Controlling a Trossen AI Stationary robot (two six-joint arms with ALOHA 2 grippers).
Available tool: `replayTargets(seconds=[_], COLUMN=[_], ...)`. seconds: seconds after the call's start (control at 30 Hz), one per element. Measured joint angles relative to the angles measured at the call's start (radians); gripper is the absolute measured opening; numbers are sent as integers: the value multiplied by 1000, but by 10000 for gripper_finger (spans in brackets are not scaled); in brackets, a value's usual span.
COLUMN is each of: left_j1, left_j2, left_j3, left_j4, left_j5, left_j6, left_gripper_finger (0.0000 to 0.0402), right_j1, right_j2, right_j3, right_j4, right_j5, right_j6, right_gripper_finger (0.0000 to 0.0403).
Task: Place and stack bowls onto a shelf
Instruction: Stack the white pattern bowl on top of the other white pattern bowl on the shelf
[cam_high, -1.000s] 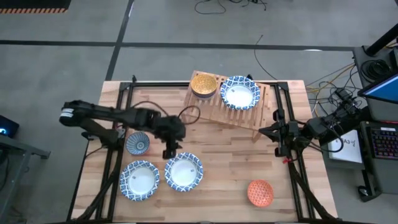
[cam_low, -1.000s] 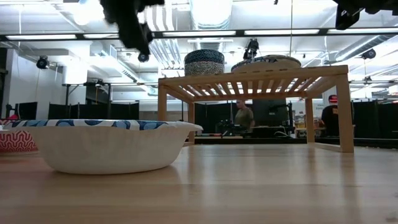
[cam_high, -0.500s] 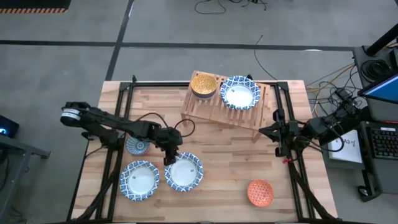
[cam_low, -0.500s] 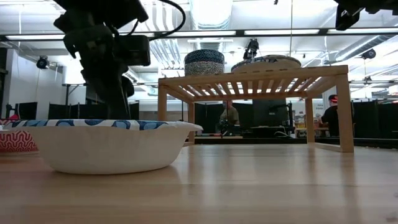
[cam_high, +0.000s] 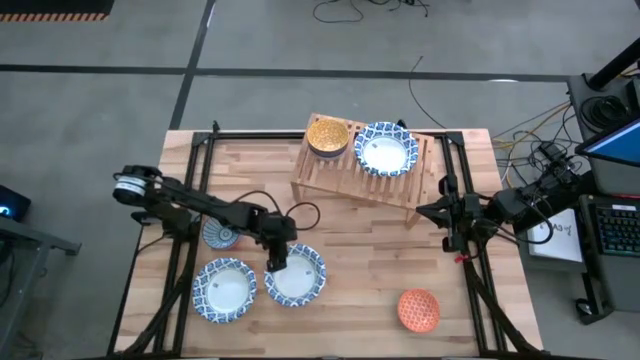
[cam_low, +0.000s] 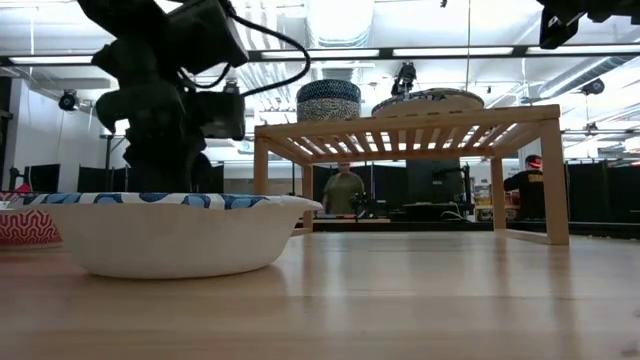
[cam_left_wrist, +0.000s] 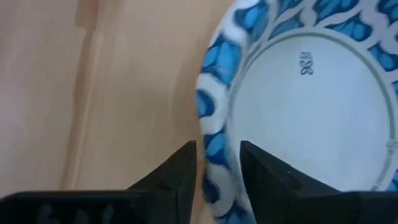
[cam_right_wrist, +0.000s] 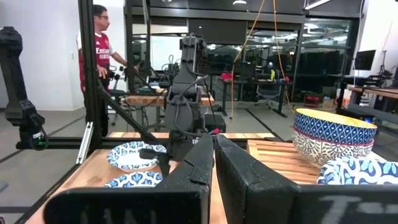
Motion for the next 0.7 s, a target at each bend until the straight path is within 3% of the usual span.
replayTargets(seconds=[0.2, 0.43, 0.7], left_j1=[-7, -7, -7], left_j2=[1, -21, -23], left_j3=[59, 168, 299], left_j4=[-17, -61, -102], left_j5=[4, -93, -228], left_j6=[49, 112, 207], left_gripper_finger=[13, 3, 1], right_j1=[0, 0, 0], right_j2=[24, 145, 410], right_j3=[0, 6, 165], right_j4=[17, 134, 67], right_j5=[7, 80, 115], right_j6=[13, 83, 201], right_gripper_finger=[9, 9, 9])
